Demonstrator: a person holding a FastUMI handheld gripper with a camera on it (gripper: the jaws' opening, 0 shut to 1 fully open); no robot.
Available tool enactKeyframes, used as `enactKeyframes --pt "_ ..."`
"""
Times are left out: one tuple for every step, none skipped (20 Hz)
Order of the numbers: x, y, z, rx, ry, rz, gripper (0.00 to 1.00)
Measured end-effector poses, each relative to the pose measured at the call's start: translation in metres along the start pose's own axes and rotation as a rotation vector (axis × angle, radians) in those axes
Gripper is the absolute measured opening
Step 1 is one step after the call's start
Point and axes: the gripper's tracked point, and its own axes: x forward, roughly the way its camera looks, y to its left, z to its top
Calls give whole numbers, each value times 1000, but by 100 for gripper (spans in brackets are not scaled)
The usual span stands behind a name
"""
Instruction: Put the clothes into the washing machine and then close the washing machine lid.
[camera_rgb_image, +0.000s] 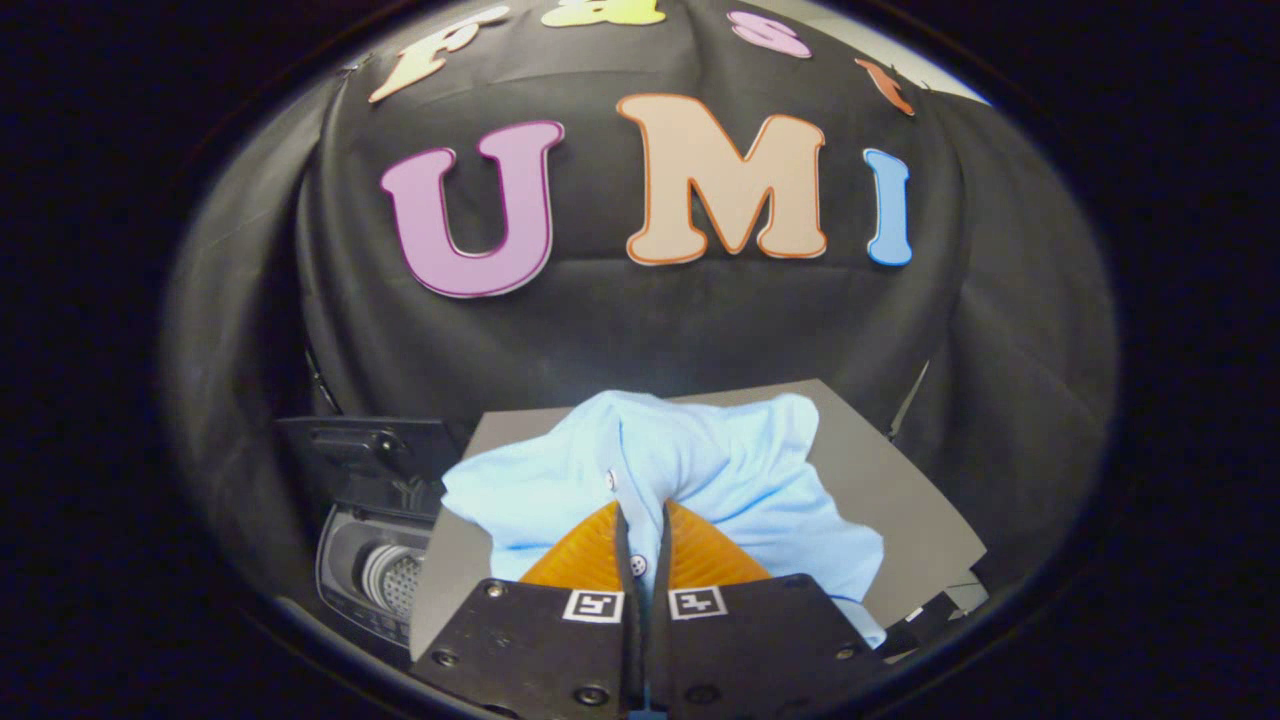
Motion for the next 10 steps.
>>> enactKeyframes --pt "-5 2 8 4 -11 14 3" --pt "-9 4 15 11 -24 32 3" --pt "-14 7 22 19 -38 53 3" --pt "-17 12 29 25 -47 78 3" --pt "-20 21 34 26 -56 104 2" --pt "-22 33 34 23 -69 126 2" --pt "-27 47 41 20 -77 150 3" --pt "-33 65 45 19 -84 173 2" --pt "-36 79 48 16 -90 198 3" --pt "-39 95 47 9 -90 222 3"
